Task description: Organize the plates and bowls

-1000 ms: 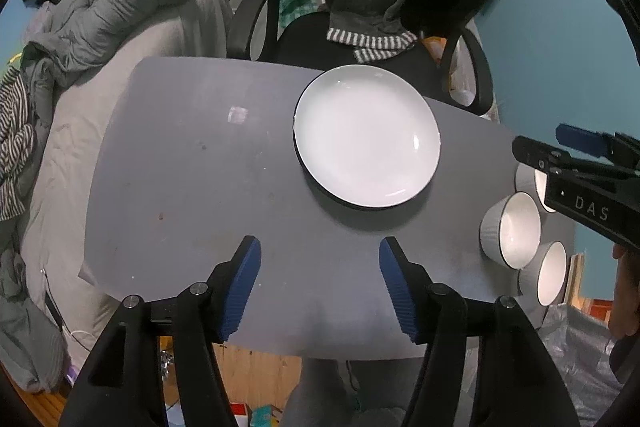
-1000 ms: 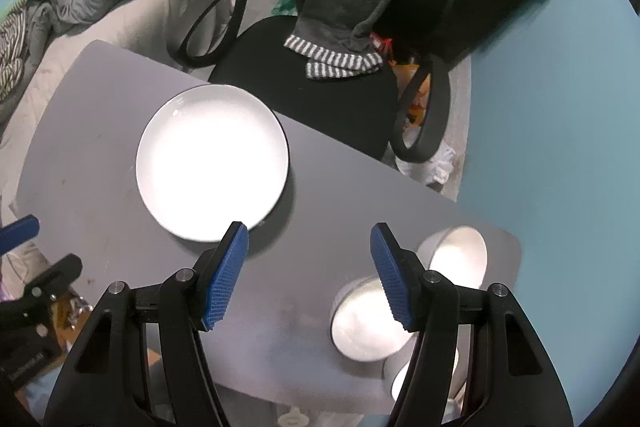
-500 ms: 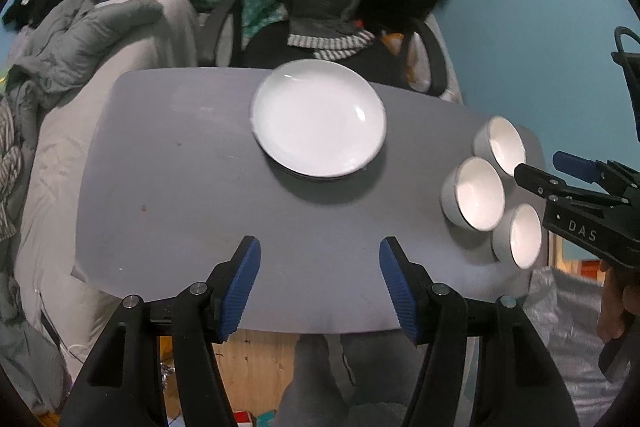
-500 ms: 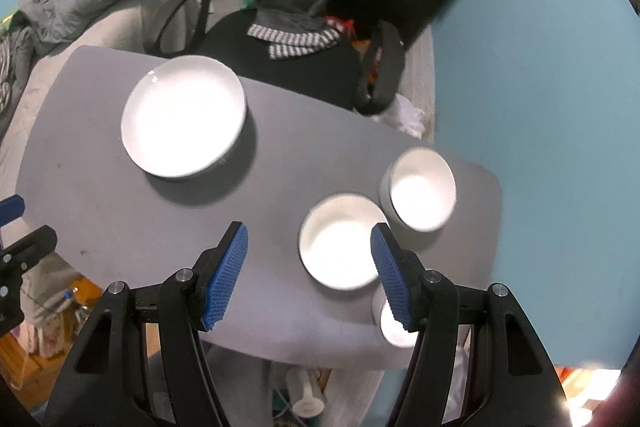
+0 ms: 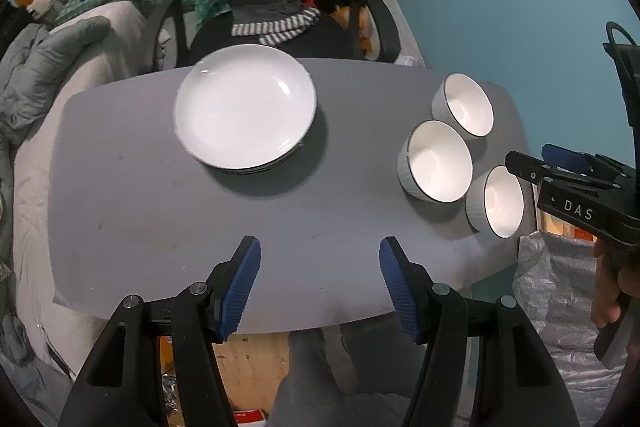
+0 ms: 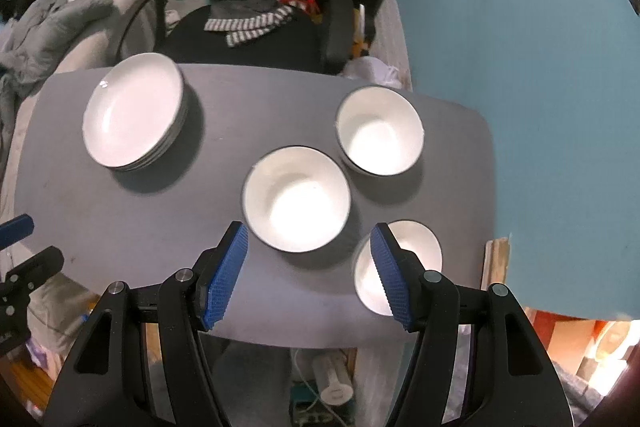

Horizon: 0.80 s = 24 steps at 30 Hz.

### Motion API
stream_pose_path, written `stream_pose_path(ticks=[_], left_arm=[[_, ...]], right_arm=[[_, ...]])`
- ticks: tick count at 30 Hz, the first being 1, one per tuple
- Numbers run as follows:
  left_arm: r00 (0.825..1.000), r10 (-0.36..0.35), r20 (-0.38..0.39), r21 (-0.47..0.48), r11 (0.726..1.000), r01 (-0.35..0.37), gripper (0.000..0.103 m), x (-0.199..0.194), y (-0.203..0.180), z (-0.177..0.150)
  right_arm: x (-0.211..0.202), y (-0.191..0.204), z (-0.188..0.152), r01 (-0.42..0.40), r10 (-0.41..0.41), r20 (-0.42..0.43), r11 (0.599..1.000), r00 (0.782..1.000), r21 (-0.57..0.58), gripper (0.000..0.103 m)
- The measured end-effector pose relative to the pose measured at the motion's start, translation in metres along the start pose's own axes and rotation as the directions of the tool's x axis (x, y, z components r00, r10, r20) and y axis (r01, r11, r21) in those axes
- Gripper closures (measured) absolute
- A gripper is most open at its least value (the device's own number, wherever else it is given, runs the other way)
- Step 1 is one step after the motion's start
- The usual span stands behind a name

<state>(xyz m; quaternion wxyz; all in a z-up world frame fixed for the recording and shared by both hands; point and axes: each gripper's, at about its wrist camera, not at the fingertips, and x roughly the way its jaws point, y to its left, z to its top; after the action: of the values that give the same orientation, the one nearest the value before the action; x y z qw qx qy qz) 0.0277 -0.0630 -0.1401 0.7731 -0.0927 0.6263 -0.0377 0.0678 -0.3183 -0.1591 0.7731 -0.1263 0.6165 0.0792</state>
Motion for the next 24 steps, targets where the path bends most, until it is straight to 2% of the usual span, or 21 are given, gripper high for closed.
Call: stream_pose_path(ticks=[5,9,14,24], left_arm=[[0.997,-0.06,-0.048,0.003,0.998,0.061,0.036,0.025,-0.016,0.014],[0.995,-0.06,-0.074,-0.006,0.998,0.06,0.036,0.043,-0.029,0.024],[0.993,-0.053,-0.11,-0.017,0.999,0.051,0.036,0.065,-0.043,0.036],[0.981,-0.038,-0.188,-0.055,0.998,0.028,0.036,0.112,-0.058,0.054]], right_arm=[[0.017,-0.025,-0.002,-0.018,0.018,-0.012,0.999,1.0,0.038,0.04],[0.035,-0.046,-0.002,-0.017,0.018,-0.021,0.998,1.0,0.059,0.04],[0.063,-0.066,-0.002,-0.072,0.078,-0.055,0.993,0.995,0.098,0.04],[0.099,-0.067,0.008,-0.141,0.146,-0.096,0.988,0.985,0.058,0.04]])
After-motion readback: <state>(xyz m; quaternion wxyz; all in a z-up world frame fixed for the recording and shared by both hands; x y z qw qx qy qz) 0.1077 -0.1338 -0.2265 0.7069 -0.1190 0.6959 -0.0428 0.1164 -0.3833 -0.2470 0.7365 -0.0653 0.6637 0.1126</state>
